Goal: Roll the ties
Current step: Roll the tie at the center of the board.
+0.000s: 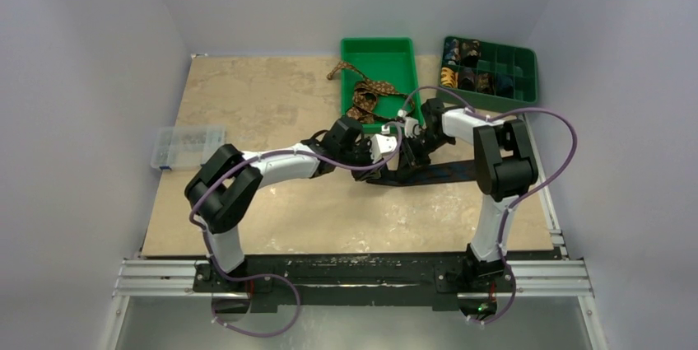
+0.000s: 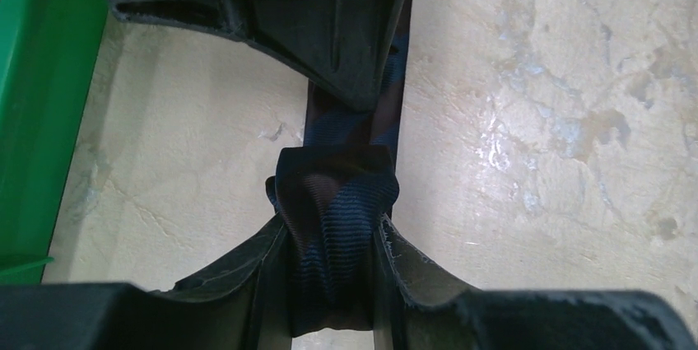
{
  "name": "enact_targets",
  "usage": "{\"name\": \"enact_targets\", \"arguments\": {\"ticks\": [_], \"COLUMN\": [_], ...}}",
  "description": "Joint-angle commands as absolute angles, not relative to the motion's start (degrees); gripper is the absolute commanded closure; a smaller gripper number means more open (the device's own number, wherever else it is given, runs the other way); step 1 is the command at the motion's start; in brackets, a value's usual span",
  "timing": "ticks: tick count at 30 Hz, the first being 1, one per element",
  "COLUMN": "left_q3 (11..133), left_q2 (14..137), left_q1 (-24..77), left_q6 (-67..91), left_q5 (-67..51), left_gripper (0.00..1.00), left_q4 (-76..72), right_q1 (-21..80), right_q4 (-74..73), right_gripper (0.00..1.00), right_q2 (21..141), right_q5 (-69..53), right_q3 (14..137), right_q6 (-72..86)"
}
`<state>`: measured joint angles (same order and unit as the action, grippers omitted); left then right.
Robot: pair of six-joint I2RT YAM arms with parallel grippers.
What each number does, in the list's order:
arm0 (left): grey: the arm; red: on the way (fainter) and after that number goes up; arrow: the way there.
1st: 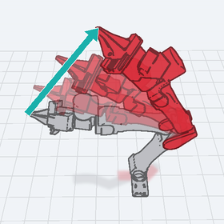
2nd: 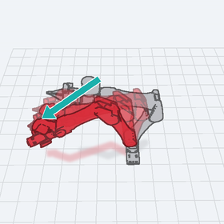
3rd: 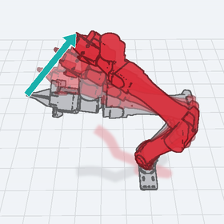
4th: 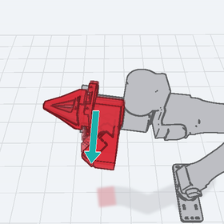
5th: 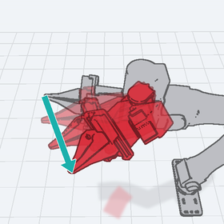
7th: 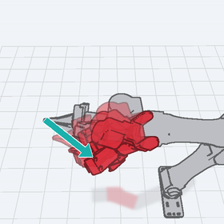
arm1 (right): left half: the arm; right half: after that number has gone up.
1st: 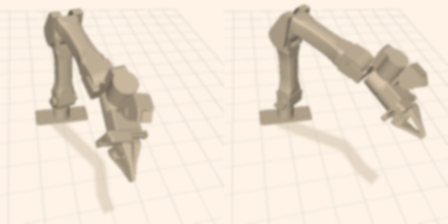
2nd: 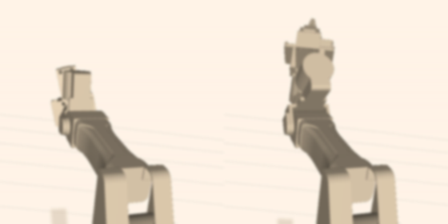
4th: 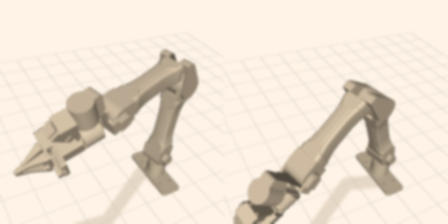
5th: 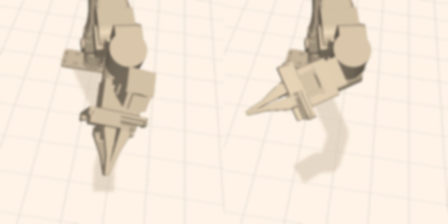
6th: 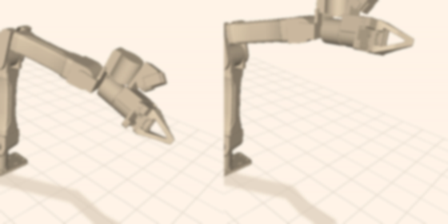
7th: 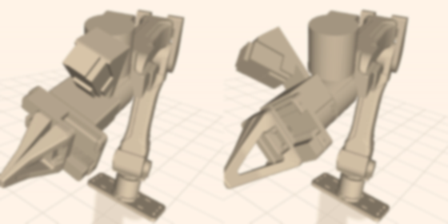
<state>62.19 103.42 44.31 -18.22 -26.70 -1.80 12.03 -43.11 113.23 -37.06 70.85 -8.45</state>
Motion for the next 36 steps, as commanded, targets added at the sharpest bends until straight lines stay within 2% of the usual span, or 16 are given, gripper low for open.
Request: {"name": "enact_targets", "arguments": {"ticks": [1,8,13,14,16,19,20,24,31,36], "left_q3": [64.1,64.7,63.7,63.6,63.5,63.5,63.5,63.5,63.8,63.5], "left_q2": [105.5,109.5,109.9,109.9,109.9,109.9,109.8,110.1,110.9,111.5], "left_q1": [43.7,44.6,44.6,44.6,44.6,44.6,44.6,44.6,44.5,44.5], "left_q6": [-22.4,-28.1,-28.1,-27.9,-27.9,-28.0,-28.1,-28.3,-27.7,-26.6], "left_q5": [-20.3,-19.6,-18.4,-18.4,-18.2,-17.9,-17.9,-18.0,-18.4,-19.2], "left_gripper": [1.0,1.0,1.0,1.0,1.0,1.0,1.0,1.0,1.0,1.0], "left_q4": [4.9,15.7,16.5,16.7,16.7,16.4,16.3,15.9,15.5,15.4], "right_q1": [12.1,12.2,12.2,12.1,11.8,10.2,10.0,7.7,8.1,11.6], "right_q4": [-42.2,-40.7,-39.5,-38.5,-34.3,-25.0,-22.6,-27.1,-18.1,-11.7], "right_gripper": [0.84,0.79,0.63,0.59,0.43,0.08,0.02,0.01,0.24,0.35], "right_q2": [112.4,110.6,104.9,102.9,97.7,90.7,89.7,95.9,94.9,96.1], "right_q5": [-28.9,-33.2,-42.0,-43.3,-44.7,-44.5,-43.8,-56.0,-55.0,-54.3], "right_q3": [68.0,67.4,70.1,69.9,67.8,61.8,59.9,60.6,54.2,52.4], "right_q6": [-10.5,-11.2,-11.2,-10.5,-7.5,2.6,6.1,4.4,12.6,16.2]}}
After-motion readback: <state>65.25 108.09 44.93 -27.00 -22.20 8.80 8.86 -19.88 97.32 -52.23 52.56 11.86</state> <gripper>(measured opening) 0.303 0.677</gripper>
